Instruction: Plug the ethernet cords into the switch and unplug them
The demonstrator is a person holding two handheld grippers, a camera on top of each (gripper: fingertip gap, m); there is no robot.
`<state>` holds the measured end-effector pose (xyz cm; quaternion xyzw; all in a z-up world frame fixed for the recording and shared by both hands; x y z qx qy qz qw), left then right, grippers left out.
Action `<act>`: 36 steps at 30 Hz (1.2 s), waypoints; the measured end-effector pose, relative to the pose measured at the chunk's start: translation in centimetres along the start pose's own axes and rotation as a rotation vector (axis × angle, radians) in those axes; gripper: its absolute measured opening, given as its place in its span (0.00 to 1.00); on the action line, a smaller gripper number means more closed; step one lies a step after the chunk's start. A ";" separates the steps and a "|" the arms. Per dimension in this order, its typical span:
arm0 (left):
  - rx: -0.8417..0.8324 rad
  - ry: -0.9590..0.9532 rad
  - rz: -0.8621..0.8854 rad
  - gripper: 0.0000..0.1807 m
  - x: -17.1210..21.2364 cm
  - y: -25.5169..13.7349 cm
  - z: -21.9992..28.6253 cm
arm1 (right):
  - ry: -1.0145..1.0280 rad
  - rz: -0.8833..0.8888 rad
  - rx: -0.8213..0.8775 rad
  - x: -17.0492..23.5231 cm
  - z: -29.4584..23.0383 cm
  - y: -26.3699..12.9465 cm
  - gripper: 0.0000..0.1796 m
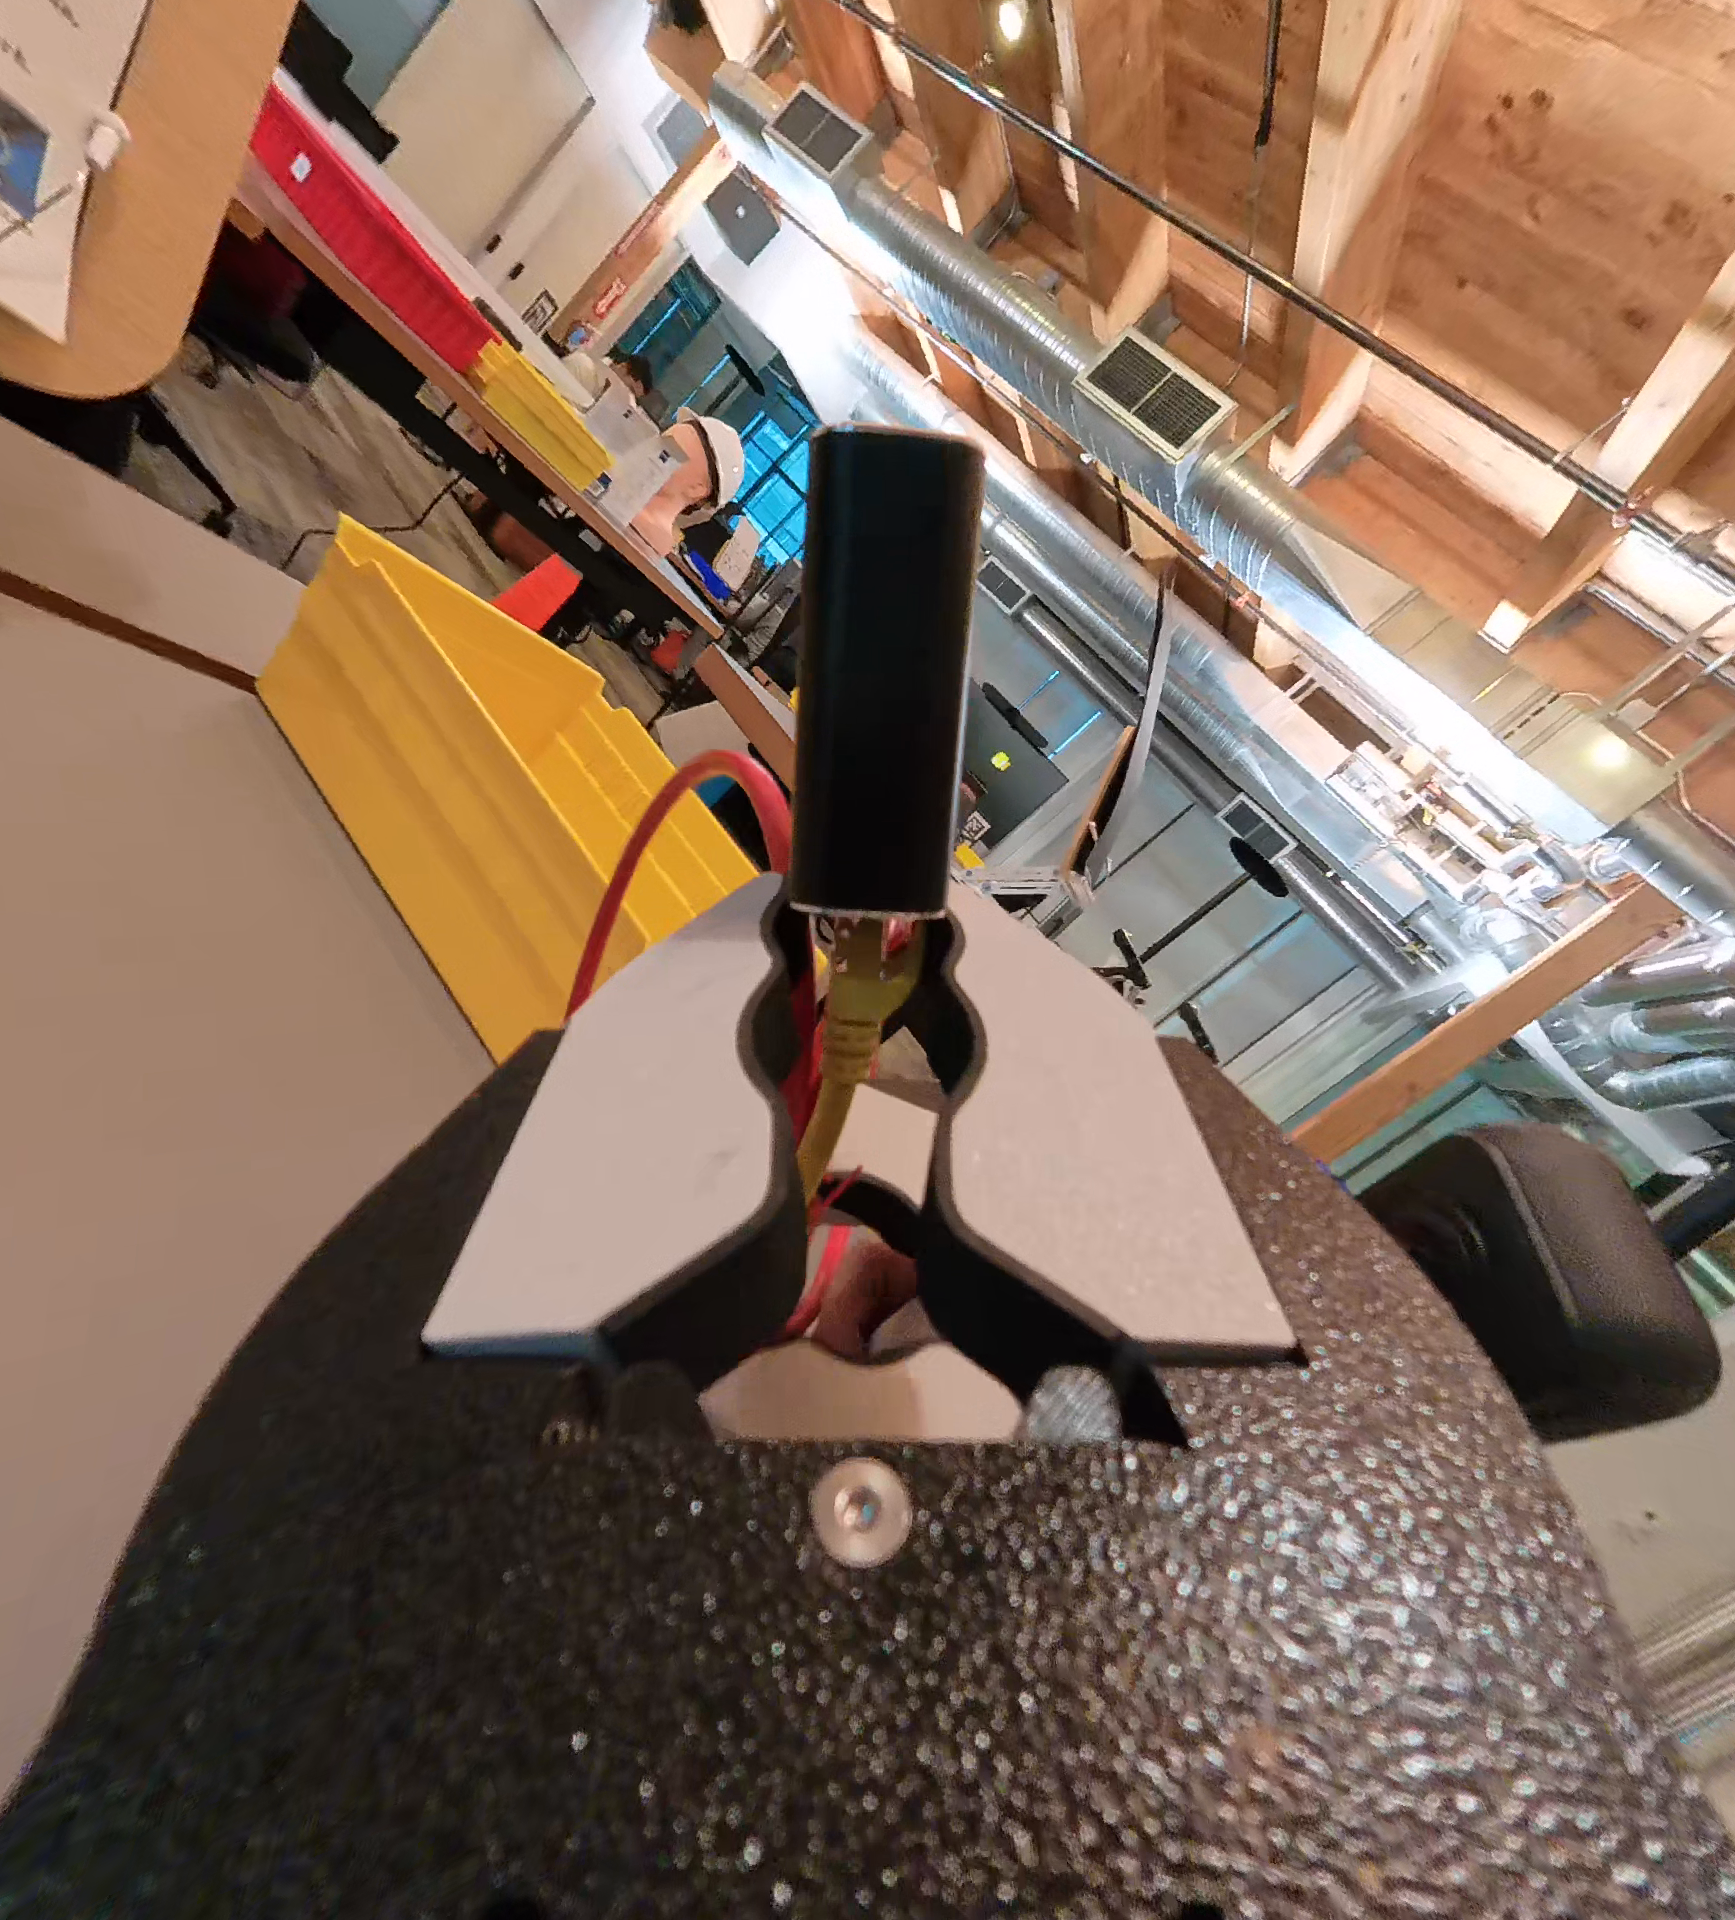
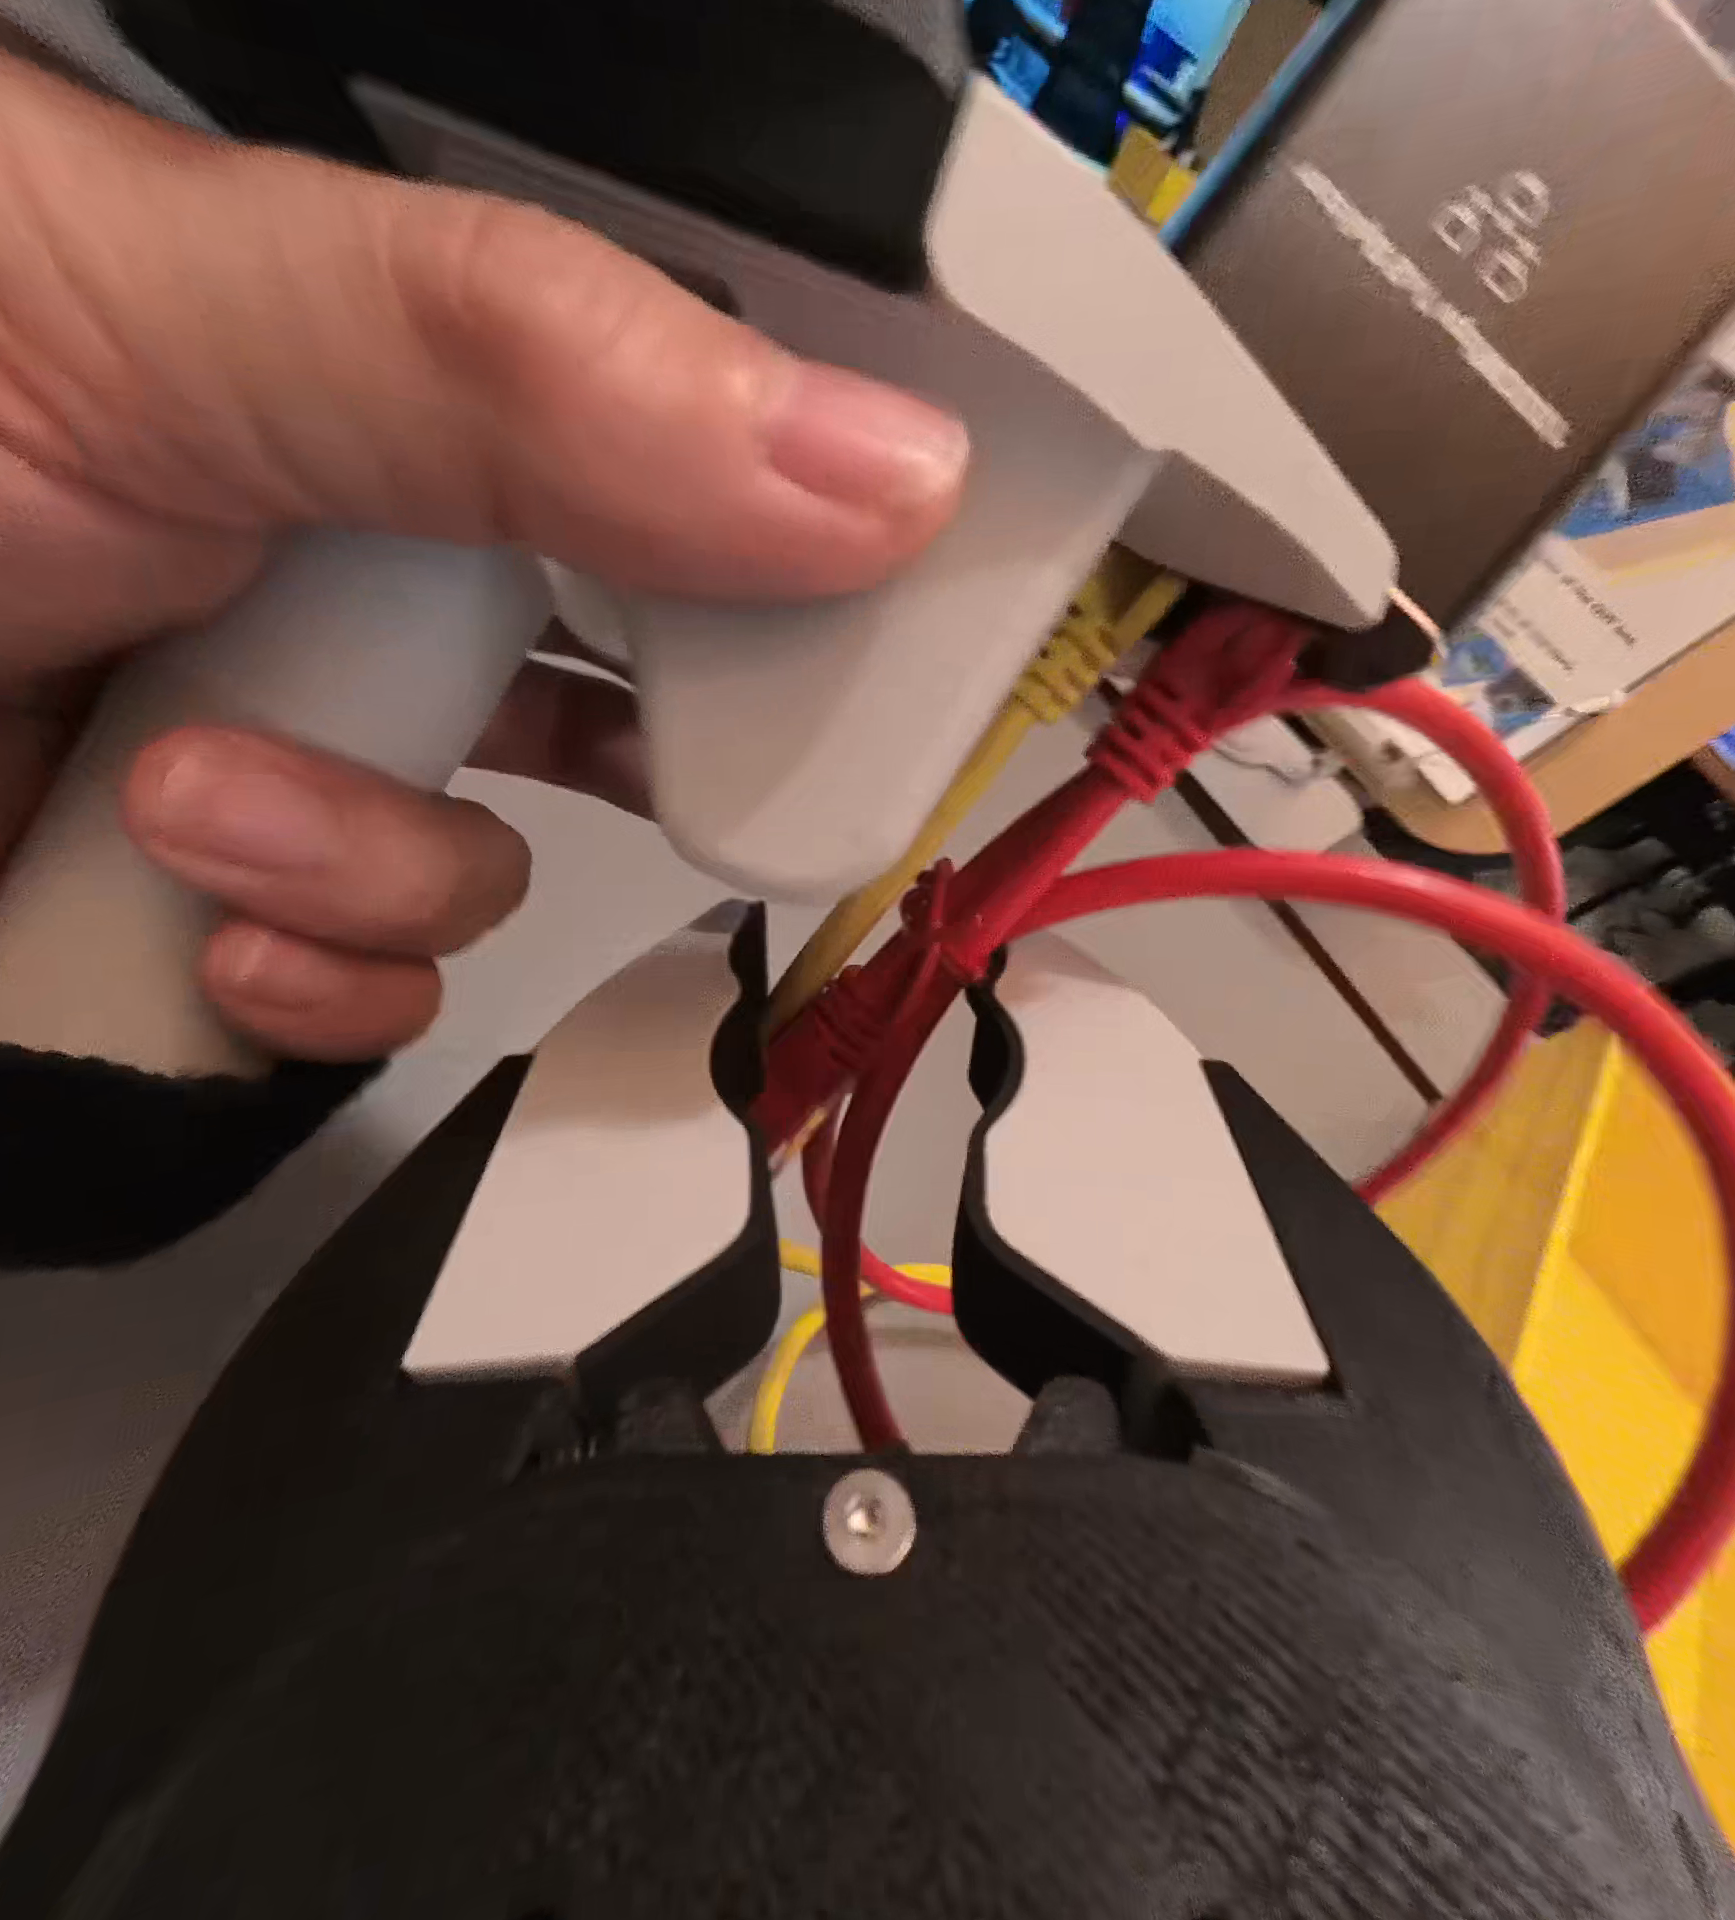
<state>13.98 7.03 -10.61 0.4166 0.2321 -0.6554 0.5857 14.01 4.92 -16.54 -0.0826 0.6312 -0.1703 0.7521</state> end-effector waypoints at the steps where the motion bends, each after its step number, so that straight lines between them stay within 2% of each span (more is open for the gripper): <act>1: 0.003 0.024 0.000 0.12 -0.2 -0.2 0.0 | 0.000 0.004 0.007 -0.1 0.3 -0.3 0.17; 5: 0.078 0.154 -0.070 0.15 -0.6 -1.0 0.8 | 0.001 -0.041 -0.051 0.4 1.7 -2.2 0.10; 7: 0.109 0.269 -0.085 0.23 -1.5 -1.6 1.0 | -0.012 -0.096 -0.063 1.3 2.6 -3.3 0.10; 10: 0.244 0.427 -0.260 0.26 -1.3 -2.2 1.6 | -0.005 -0.139 -0.177 2.1 2.6 -4.8 0.10; 11: 0.295 0.490 -0.344 0.30 -0.9 -2.5 1.5 | -0.050 -0.148 -0.220 2.4 2.3 -5.4 0.10; 13: 0.335 0.643 -0.452 0.45 -0.9 -2.9 0.7 | -0.103 -0.223 -0.318 3.7 1.5 -6.5 0.10; 14: 0.401 0.726 -0.471 0.48 -1.1 -3.3 0.8 | -0.126 -0.245 -0.354 4.1 1.2 -6.9 0.10; 17: 0.671 0.858 -0.517 0.45 -0.9 -5.4 2.4 | -0.136 -0.247 -0.422 4.5 0.5 -7.4 0.10; 21: 0.781 0.945 -0.614 0.46 0.1 -6.2 2.6 | -0.180 -0.237 -0.490 4.4 -0.6 -7.7 0.10; 24: 0.802 0.998 -0.698 0.51 1.5 -6.3 2.2 | -0.206 -0.198 -0.538 3.7 -1.6 -7.8 0.10; 27: 0.848 1.012 -0.633 0.48 1.8 -6.5 3.5 | -0.180 -0.221 -0.564 3.9 -2.0 -7.6 0.10; 30: 0.837 1.126 -0.626 0.46 2.7 -6.4 3.8 | -0.173 -0.214 -0.591 4.0 -2.3 -7.5 0.10; 31: 0.814 1.143 -0.648 0.41 2.9 -6.3 3.7 | -0.177 -0.218 -0.595 4.1 -2.3 -7.5 0.09; 33: 0.782 1.146 -0.711 0.41 3.4 -6.2 3.1 | -0.172 -0.220 -0.587 4.2 -2.0 -7.6 0.09; 36: 0.753 1.089 -0.673 0.44 3.3 -6.0 2.8 | -0.167 -0.203 -0.580 3.9 -1.9 -7.9 0.09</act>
Point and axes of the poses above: each gripper's, where its closed fingertips meet, y out along the fingers, x out of its underside, z = x × y across the jaws, the point moved 3 cm from there along -y, back along the fingers, and after that the axes turned 15 degrees about y, right-handed, at the moved point
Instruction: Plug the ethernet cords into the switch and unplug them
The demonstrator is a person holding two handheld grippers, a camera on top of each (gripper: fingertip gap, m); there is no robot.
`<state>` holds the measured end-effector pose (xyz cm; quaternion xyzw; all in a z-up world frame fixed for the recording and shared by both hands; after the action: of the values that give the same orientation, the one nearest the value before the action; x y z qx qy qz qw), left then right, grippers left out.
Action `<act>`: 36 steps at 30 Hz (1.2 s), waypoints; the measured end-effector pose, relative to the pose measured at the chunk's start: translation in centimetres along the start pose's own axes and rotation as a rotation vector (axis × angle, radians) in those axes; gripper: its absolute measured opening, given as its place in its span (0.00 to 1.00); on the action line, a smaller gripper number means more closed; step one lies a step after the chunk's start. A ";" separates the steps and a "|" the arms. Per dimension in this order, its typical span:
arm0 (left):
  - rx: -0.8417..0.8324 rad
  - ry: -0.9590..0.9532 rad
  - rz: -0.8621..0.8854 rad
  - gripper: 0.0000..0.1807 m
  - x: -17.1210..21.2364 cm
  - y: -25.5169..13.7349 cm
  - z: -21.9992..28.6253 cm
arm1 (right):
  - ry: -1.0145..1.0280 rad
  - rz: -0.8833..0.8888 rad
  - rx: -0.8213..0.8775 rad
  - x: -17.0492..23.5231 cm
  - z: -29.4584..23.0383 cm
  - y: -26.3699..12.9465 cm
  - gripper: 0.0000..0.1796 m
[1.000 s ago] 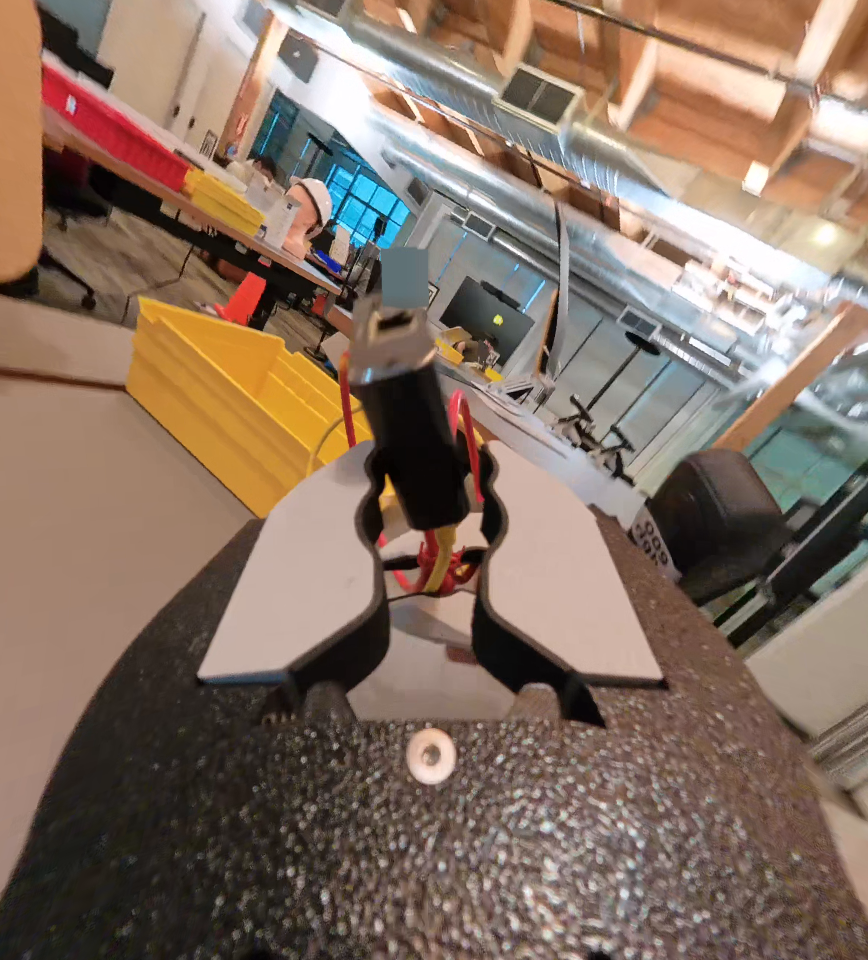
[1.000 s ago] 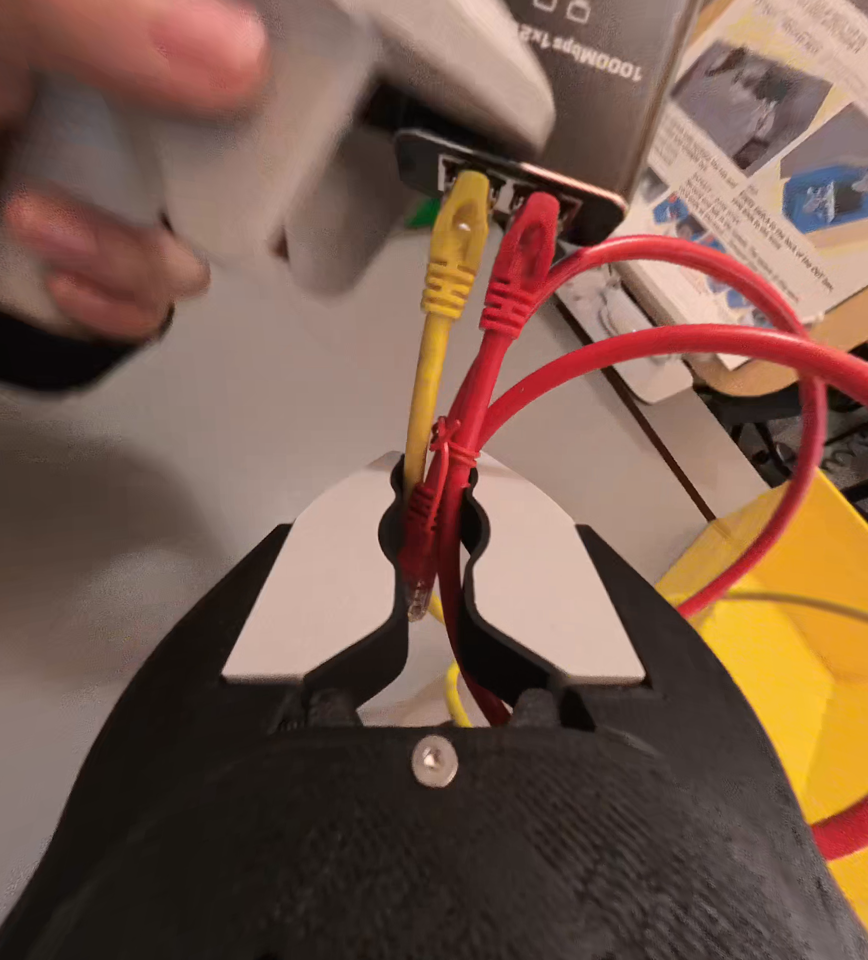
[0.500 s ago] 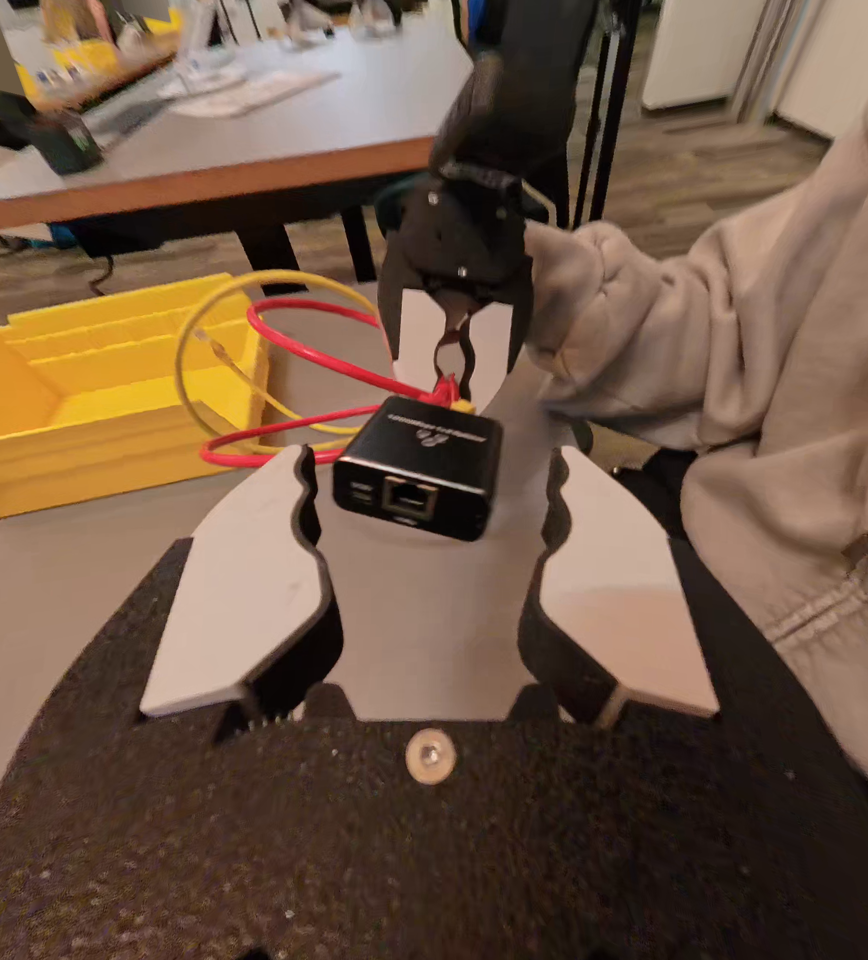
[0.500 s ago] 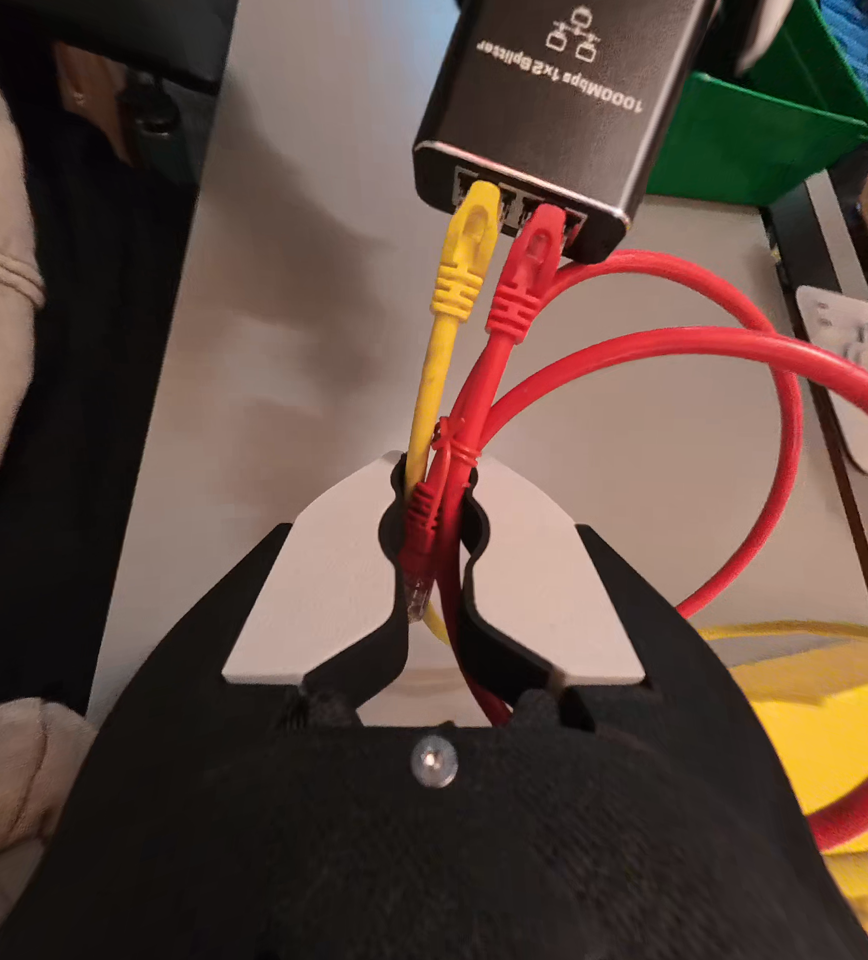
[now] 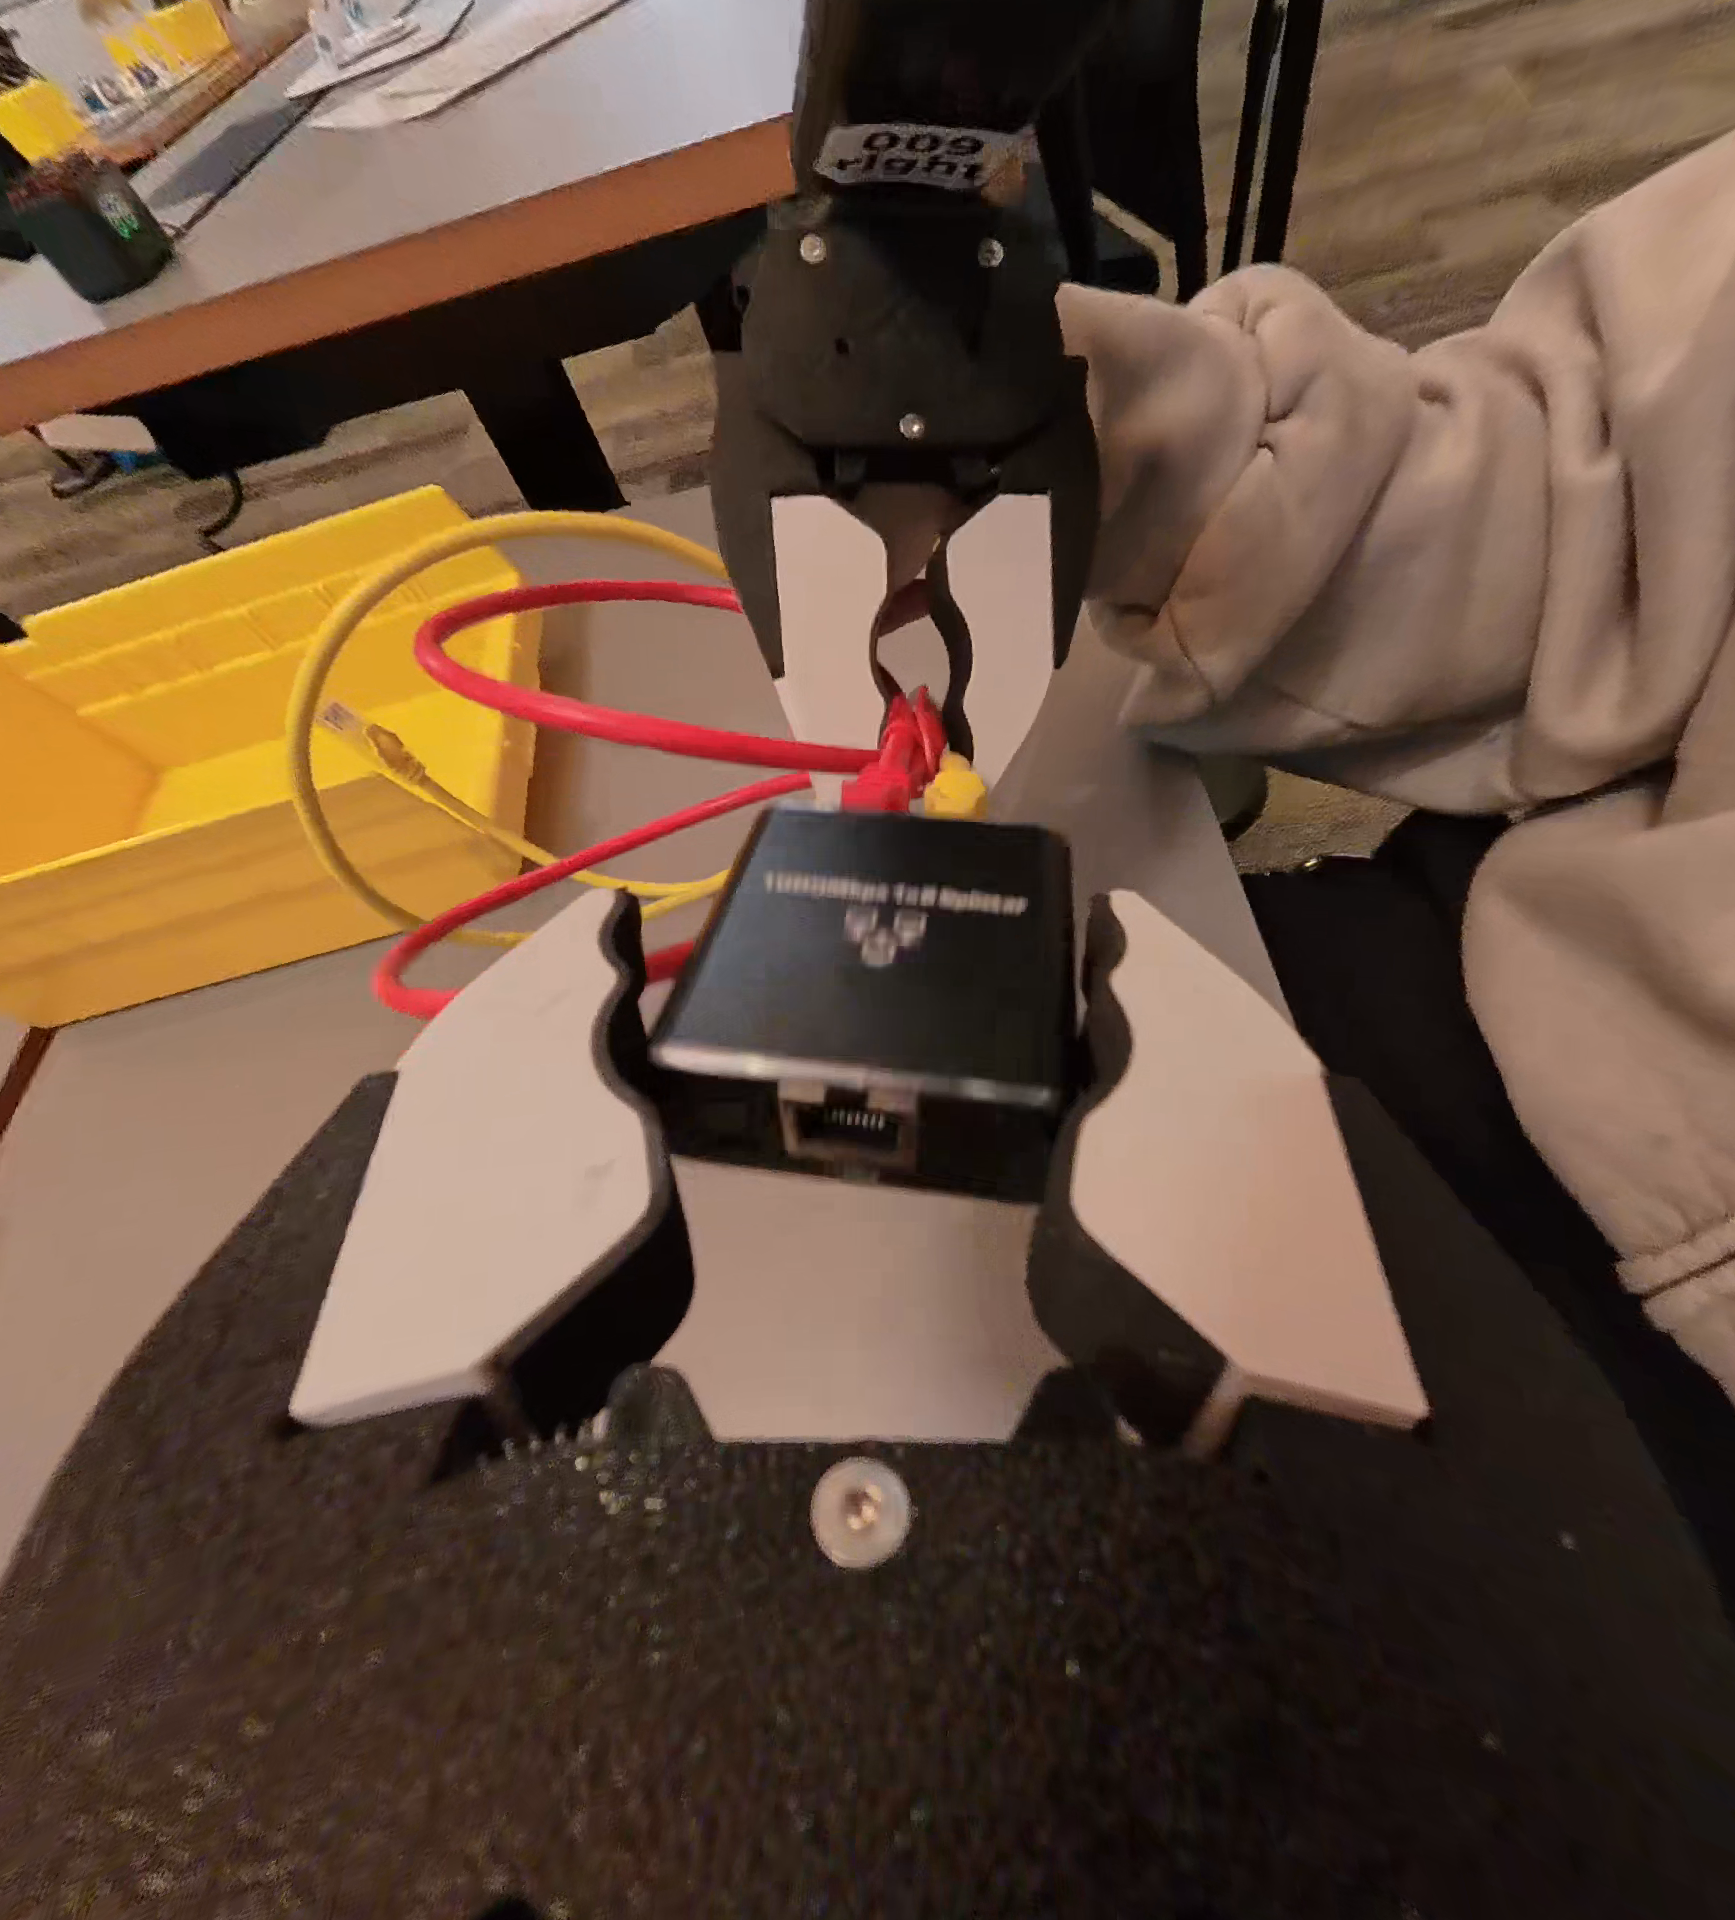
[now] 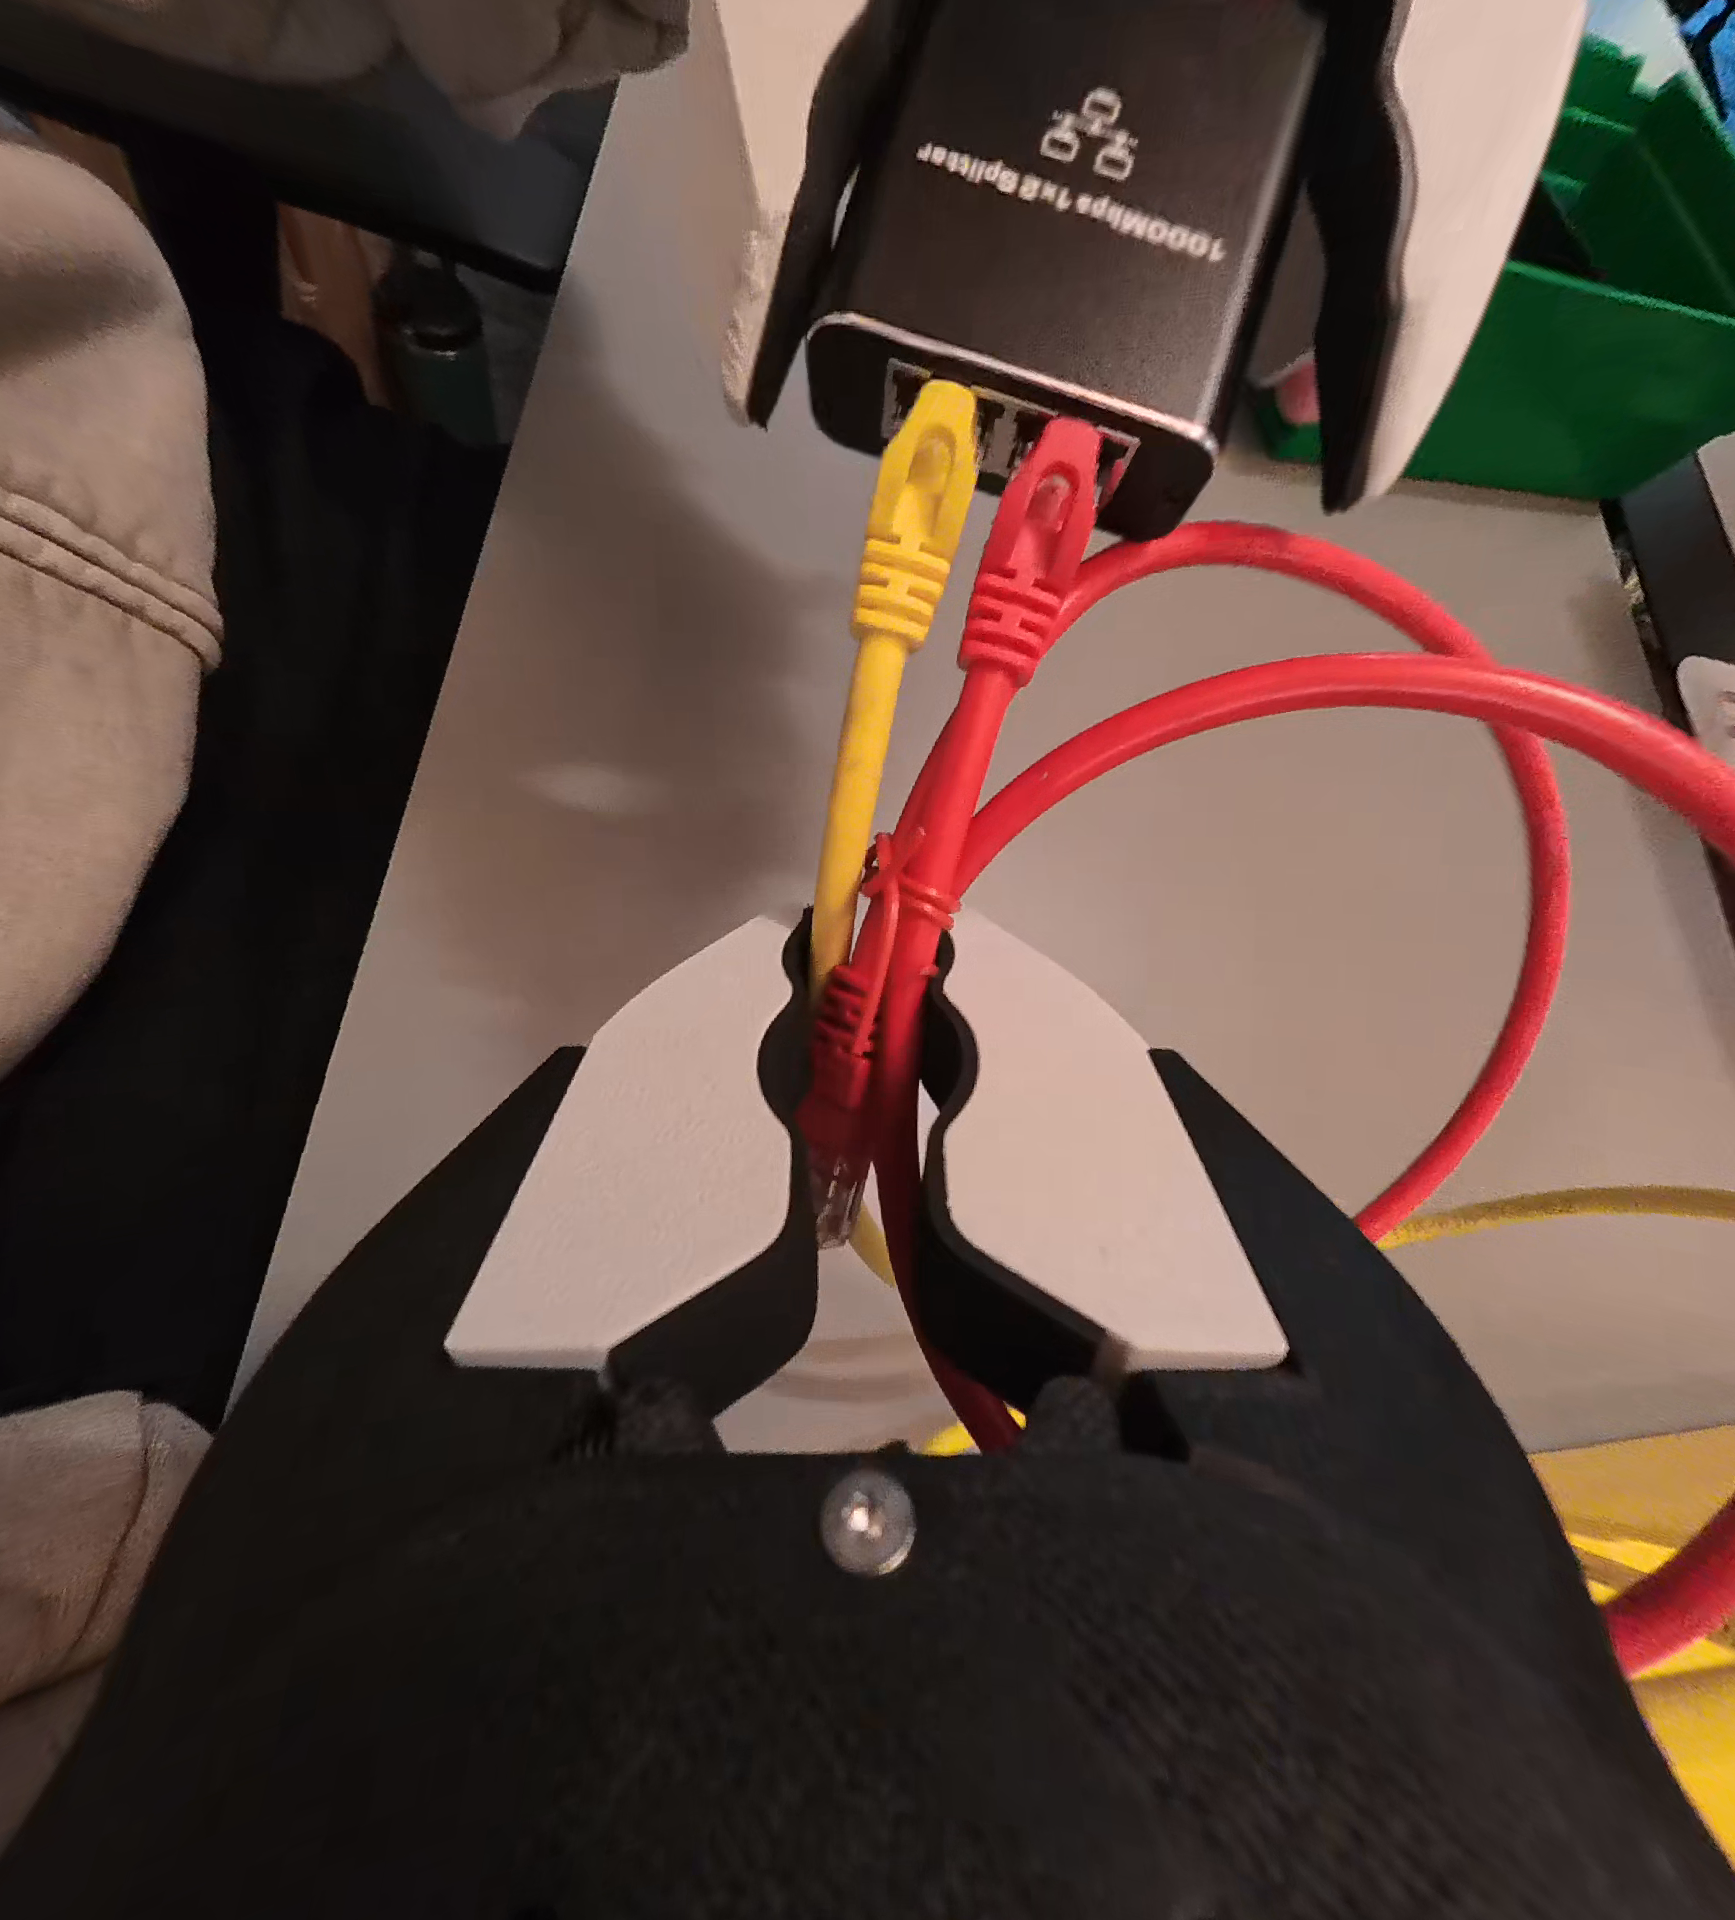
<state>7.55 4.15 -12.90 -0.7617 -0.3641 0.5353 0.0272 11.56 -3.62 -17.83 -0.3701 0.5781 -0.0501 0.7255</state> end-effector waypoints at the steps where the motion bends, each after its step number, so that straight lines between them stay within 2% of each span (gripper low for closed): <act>1: 0.011 -0.019 0.009 0.45 0.1 0.0 0.1 | -0.006 0.020 -0.004 -0.3 -0.1 -0.1 0.09; 3: 0.023 -0.032 0.034 0.42 0.1 -0.2 0.2 | -0.007 0.023 -0.003 -0.4 -0.2 -0.3 0.09; 7: -0.008 0.069 0.052 0.41 -1.0 -0.4 0.4 | -0.005 0.019 -0.035 -0.2 -0.5 0.0 0.09; 13: 0.045 0.011 0.079 0.42 -1.3 -0.4 0.9 | -0.010 0.001 -0.045 -0.2 -0.7 0.1 0.09; 17: -0.015 0.051 0.041 0.42 -1.1 -0.2 0.8 | -0.004 0.014 -0.024 0.0 -0.3 0.1 0.10; 20: -0.088 0.016 0.073 0.42 -1.0 -0.5 -0.1 | -0.005 0.091 0.043 -0.8 0.7 -0.2 0.12; 21: -0.107 -0.006 0.094 0.42 -1.0 -0.7 -0.5 | 0.000 0.126 0.061 -1.2 0.9 -0.4 0.15; 24: -0.166 -0.041 0.117 0.42 -0.6 -1.3 -1.7 | -0.029 0.282 0.232 -3.1 2.4 -1.7 0.34; 27: -0.180 -0.057 0.131 0.41 0.0 -1.5 -2.2 | -0.049 0.468 0.386 -5.4 3.2 -4.5 0.36; 30: -0.148 -0.038 0.129 0.41 0.4 -0.9 -1.7 | 0.014 0.568 0.326 -6.7 2.3 -6.0 0.35; 33: -0.144 -0.011 0.162 0.42 -0.4 -0.3 -1.6 | 0.094 0.546 0.200 -7.3 1.4 -4.3 0.45; 35: -0.137 -0.033 0.217 0.42 -1.2 0.0 -1.7 | 0.109 0.492 0.210 -7.3 1.7 -2.5 0.53; 36: -0.145 -0.044 0.223 0.42 -1.1 0.0 -1.9 | 0.117 0.481 0.185 -7.3 1.5 -2.1 0.53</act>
<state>8.97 4.13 -11.20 -0.7856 -0.3154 0.5237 -0.0955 11.26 -0.71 -10.66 -0.1503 0.6836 0.0497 0.7125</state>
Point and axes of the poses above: each gripper's, where its closed fingertips meet, y out along the fingers, x out of its underside, z = x × y across the jaws, the point moved 3 cm from there along -y, back along the fingers, and after that the axes turned 15 degrees about y, right-handed, at the moved point
